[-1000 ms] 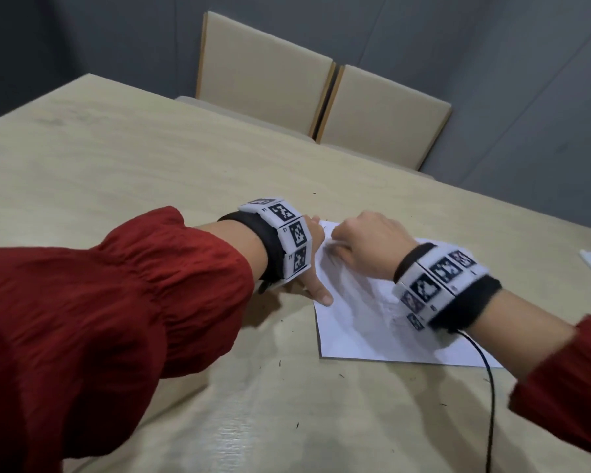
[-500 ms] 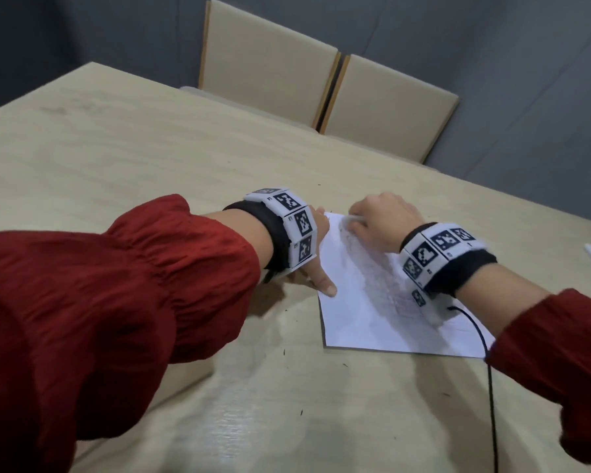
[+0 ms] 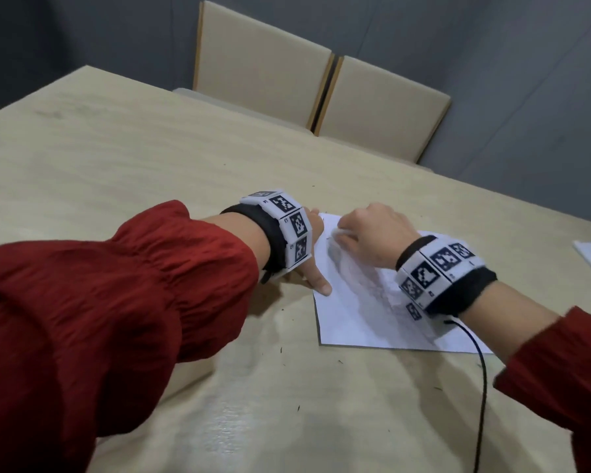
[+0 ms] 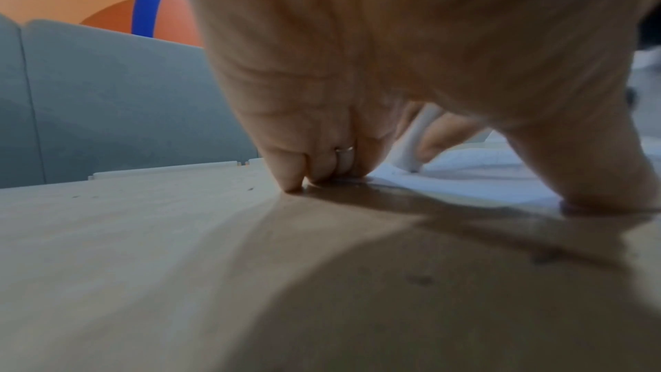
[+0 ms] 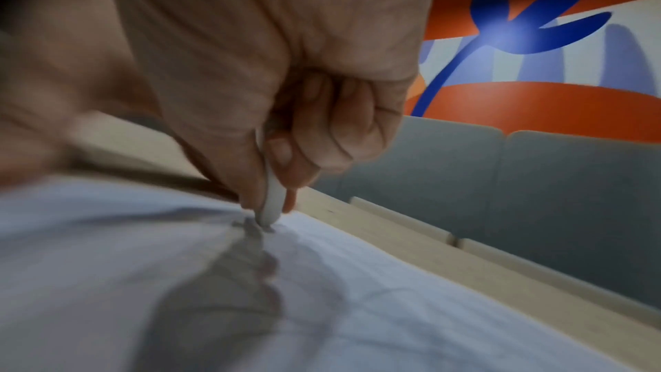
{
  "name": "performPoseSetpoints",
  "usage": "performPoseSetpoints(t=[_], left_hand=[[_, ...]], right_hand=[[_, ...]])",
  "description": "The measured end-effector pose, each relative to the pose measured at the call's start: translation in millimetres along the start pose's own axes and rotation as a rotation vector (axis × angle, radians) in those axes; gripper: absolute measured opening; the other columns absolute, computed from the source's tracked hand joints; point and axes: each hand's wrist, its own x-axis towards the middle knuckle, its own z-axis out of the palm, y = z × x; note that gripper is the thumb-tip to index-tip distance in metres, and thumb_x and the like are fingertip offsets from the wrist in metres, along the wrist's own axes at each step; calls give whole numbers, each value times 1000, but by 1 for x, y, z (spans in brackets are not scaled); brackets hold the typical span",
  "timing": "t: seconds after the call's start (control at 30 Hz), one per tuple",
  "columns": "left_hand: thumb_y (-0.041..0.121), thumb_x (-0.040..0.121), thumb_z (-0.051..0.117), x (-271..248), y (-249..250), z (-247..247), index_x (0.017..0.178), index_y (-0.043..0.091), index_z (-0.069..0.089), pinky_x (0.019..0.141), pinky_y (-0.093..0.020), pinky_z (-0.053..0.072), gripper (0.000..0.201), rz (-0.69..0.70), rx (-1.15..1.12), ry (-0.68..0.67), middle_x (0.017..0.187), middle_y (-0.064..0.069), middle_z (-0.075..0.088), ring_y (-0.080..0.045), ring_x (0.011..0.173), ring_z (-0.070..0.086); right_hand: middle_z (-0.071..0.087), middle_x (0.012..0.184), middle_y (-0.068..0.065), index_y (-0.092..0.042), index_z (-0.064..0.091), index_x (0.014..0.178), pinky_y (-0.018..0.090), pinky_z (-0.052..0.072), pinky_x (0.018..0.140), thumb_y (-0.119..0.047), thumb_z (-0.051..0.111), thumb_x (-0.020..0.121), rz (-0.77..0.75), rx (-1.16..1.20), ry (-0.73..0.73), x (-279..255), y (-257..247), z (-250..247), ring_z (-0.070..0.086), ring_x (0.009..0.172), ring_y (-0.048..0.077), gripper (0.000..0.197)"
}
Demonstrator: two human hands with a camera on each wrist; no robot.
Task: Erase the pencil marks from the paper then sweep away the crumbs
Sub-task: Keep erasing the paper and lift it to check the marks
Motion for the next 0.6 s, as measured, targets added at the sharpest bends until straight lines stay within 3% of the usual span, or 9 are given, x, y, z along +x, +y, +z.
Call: performPoseSetpoints(t=[0.07,0.1,0.17,0.27,0.33,0.37,0.47,0.53,0.6], left_hand=[[85,44,69,1,-1,1,108,3,59,85,-39,53,104,-7,7,11,100,-4,58,-28,89,63],[83,47,71,0,-1,0,107,4,59,86,-39,53,100,-14,-3,11,101,-4,55,-28,89,63],[84,46,70,-2,0,-1,90,8,61,85,-39,53,88,-23,-19,-7,103,-4,51,-27,88,63],[93,26,57,-4,4,-5,76,13,57,82,-40,53,94,-35,-14,-15,106,-7,57,-28,87,63],[96,17,48,-3,5,-5,75,12,57,86,-41,53,102,-40,-6,-29,123,-13,58,-30,96,64],[97,12,47,-2,5,-4,78,10,58,90,-42,51,110,-47,8,-38,131,-15,54,-31,103,62],[102,-2,38,4,1,2,113,3,59,98,-42,48,153,-49,27,-26,142,-17,47,-31,117,58],[98,13,52,-1,2,-1,110,5,58,94,-40,50,135,-42,8,-21,134,-16,53,-30,108,61],[92,31,60,-7,4,-5,91,12,56,88,-40,52,100,-41,-9,0,122,-12,57,-29,96,62]], right_hand=[[56,76,6,-17,60,82,30,31,60,-35,46,93,-72,5,-30,-18,-6,4,51,77,30,26],[56,75,5,-17,59,81,30,32,61,-38,46,93,-66,36,-39,-21,-5,4,50,76,29,27],[56,72,4,-15,58,78,29,32,61,-37,47,92,23,76,-28,-9,5,5,52,77,30,28],[61,79,5,-17,64,82,29,34,62,-30,49,89,152,104,-9,13,19,4,55,82,31,21],[56,73,5,-16,58,74,30,34,60,-29,48,90,126,105,-27,8,12,2,54,78,30,23],[54,71,4,-17,54,69,31,35,60,-32,47,91,71,113,-41,0,6,3,53,75,30,27],[56,65,-2,-24,56,64,33,45,62,-39,49,90,-72,257,-89,-29,-6,6,50,66,24,31],[56,61,-6,-30,55,58,32,46,63,-43,53,88,-39,344,-93,-24,-2,7,51,63,17,32],[64,71,-4,-27,65,71,34,50,68,-46,53,85,44,328,-50,-5,5,7,57,71,20,27]])
